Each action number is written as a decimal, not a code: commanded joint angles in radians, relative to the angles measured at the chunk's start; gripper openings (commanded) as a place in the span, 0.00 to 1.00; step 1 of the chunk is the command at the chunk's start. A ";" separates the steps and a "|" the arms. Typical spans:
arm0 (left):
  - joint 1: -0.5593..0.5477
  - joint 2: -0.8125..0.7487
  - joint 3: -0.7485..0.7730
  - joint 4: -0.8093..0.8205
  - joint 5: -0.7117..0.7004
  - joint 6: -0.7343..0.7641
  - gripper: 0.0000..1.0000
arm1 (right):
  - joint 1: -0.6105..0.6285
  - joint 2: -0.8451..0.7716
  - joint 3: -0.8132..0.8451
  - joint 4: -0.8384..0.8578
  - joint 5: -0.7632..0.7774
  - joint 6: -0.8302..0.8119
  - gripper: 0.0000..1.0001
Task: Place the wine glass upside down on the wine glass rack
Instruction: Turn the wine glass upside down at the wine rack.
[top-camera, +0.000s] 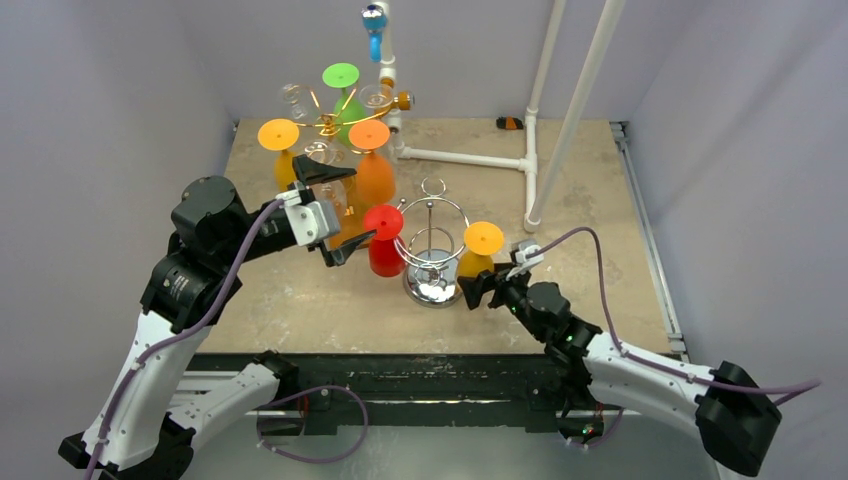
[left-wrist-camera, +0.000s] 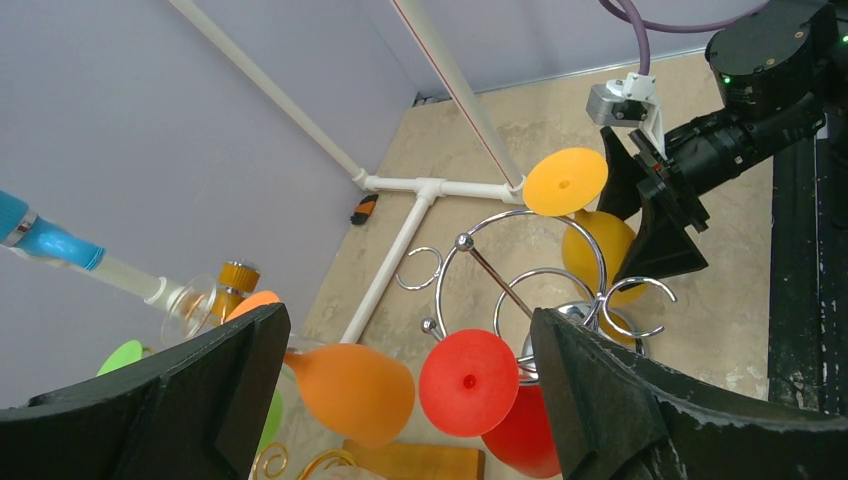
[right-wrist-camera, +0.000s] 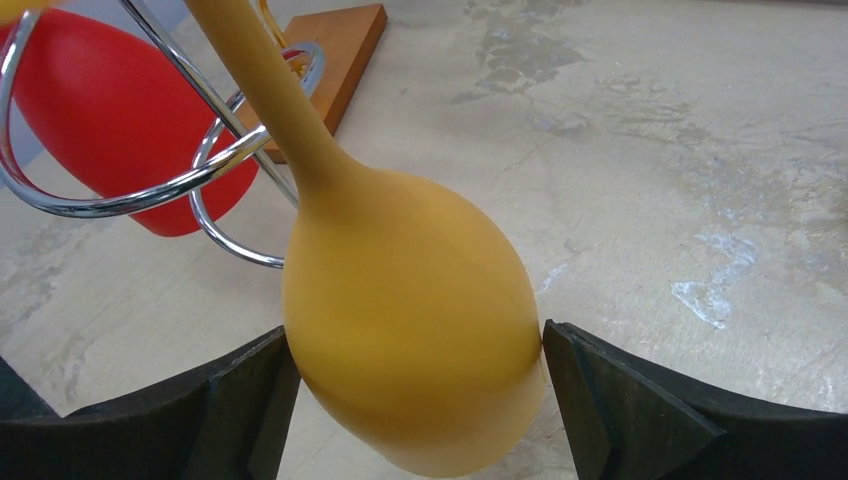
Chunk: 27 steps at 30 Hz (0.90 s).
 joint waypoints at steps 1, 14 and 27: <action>-0.001 -0.008 -0.010 0.005 0.013 -0.006 1.00 | 0.005 -0.091 0.047 -0.085 0.020 0.034 0.99; -0.001 -0.031 -0.111 -0.029 -0.165 -0.270 1.00 | 0.005 -0.349 0.148 -0.480 0.019 0.196 0.99; -0.001 -0.068 -0.185 -0.081 -0.503 -0.350 1.00 | 0.004 -0.463 0.419 -1.036 0.392 0.513 0.99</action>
